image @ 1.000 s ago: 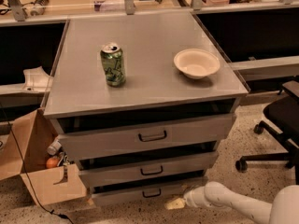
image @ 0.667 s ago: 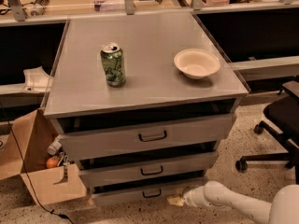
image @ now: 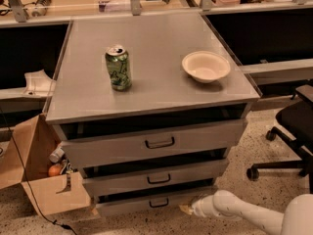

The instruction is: Close bottom drawer

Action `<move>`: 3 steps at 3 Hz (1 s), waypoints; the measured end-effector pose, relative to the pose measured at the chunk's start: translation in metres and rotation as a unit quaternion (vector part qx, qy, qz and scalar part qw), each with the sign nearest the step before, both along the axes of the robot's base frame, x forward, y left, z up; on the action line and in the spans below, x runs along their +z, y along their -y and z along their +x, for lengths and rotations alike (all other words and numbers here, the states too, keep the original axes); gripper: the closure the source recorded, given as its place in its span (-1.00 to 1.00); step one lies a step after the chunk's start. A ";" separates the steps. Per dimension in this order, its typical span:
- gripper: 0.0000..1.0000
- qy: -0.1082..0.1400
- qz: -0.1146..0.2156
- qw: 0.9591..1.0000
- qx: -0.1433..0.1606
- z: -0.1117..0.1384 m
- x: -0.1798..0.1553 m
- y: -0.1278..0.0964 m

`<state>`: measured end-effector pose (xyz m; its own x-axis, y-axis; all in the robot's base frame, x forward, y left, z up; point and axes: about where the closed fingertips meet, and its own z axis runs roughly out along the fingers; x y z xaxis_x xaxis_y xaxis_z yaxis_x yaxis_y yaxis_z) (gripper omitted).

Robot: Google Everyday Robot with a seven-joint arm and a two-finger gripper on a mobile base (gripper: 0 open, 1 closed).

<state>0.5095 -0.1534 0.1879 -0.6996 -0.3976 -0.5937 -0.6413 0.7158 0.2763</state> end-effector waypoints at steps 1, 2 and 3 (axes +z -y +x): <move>1.00 0.012 0.006 1.000 -0.009 0.007 -0.006 -0.001; 1.00 0.023 0.011 1.000 -0.012 0.015 -0.011 -0.002; 0.92 0.031 0.012 0.999 -0.013 0.021 -0.014 -0.003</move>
Offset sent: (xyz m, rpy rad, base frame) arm 0.0269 -0.0014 -0.0156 0.0304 -0.0793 -0.0366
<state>0.5300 -0.1501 0.1737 -0.6712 -0.3652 -0.6451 -0.6395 0.7253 0.2547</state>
